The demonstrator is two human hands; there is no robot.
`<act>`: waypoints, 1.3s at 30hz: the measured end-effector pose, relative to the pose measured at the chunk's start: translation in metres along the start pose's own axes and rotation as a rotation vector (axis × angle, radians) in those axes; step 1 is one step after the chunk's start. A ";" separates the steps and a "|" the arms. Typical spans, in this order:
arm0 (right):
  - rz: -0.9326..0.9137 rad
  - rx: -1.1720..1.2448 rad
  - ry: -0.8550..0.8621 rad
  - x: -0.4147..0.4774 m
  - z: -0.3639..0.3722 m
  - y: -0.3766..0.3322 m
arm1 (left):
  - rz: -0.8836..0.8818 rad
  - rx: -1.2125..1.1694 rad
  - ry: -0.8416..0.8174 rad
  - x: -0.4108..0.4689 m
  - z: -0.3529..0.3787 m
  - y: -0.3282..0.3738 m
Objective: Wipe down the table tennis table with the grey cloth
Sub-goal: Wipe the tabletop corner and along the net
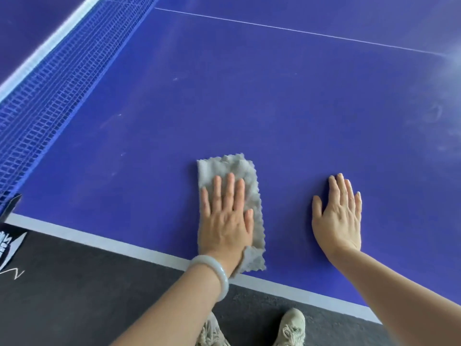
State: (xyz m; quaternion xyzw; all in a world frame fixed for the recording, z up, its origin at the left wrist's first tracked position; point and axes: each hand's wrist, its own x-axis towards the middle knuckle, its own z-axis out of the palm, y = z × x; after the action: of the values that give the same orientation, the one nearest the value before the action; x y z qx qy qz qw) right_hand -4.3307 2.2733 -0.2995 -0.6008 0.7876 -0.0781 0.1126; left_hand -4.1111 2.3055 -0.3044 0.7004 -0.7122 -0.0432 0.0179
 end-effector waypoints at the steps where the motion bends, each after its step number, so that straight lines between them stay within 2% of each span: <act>1: 0.000 0.002 -0.007 0.000 -0.001 0.000 | 0.135 -0.025 -0.009 -0.013 0.004 0.024; 4: -0.001 0.048 -0.015 -0.001 -0.004 0.002 | 0.397 -0.063 -0.076 -0.030 0.004 0.056; 7: -0.007 0.061 -0.011 -0.001 -0.004 0.003 | 0.584 -0.011 -0.082 0.005 -0.002 0.028; 8: -0.009 0.055 -0.007 -0.001 -0.004 0.003 | 0.594 0.015 -0.067 0.025 -0.005 0.011; 9: -0.012 0.049 0.000 -0.001 -0.003 0.004 | 0.547 0.033 -0.058 0.047 -0.007 -0.008; 13: -0.016 0.018 0.013 -0.001 -0.001 0.004 | 0.179 -0.017 -0.027 0.109 -0.011 -0.067; 15: -0.016 -0.001 0.007 -0.001 -0.002 0.003 | 0.121 -0.016 0.003 0.111 -0.009 -0.068; 22: 0.063 0.065 -0.024 0.002 -0.013 -0.011 | 0.129 -0.015 -0.008 0.111 -0.013 -0.067; 27: 0.070 0.234 0.011 0.078 -0.029 -0.035 | 0.135 -0.012 -0.015 0.110 -0.014 -0.067; 32: 0.070 0.179 0.015 0.185 -0.023 -0.055 | 0.150 0.017 -0.018 0.110 -0.014 -0.068; 36: 0.094 0.035 0.037 0.201 0.000 -0.057 | 0.140 0.058 -0.024 0.110 -0.012 -0.055; 39: 0.104 0.089 0.038 0.201 0.002 -0.052 | 0.332 0.018 -0.052 0.115 -0.007 -0.003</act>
State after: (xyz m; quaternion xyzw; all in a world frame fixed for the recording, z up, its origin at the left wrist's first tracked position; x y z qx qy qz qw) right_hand -4.3332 2.0654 -0.3045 -0.5518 0.8155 -0.1185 0.1281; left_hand -4.1093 2.1904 -0.3021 0.5720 -0.8187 -0.0514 0.0002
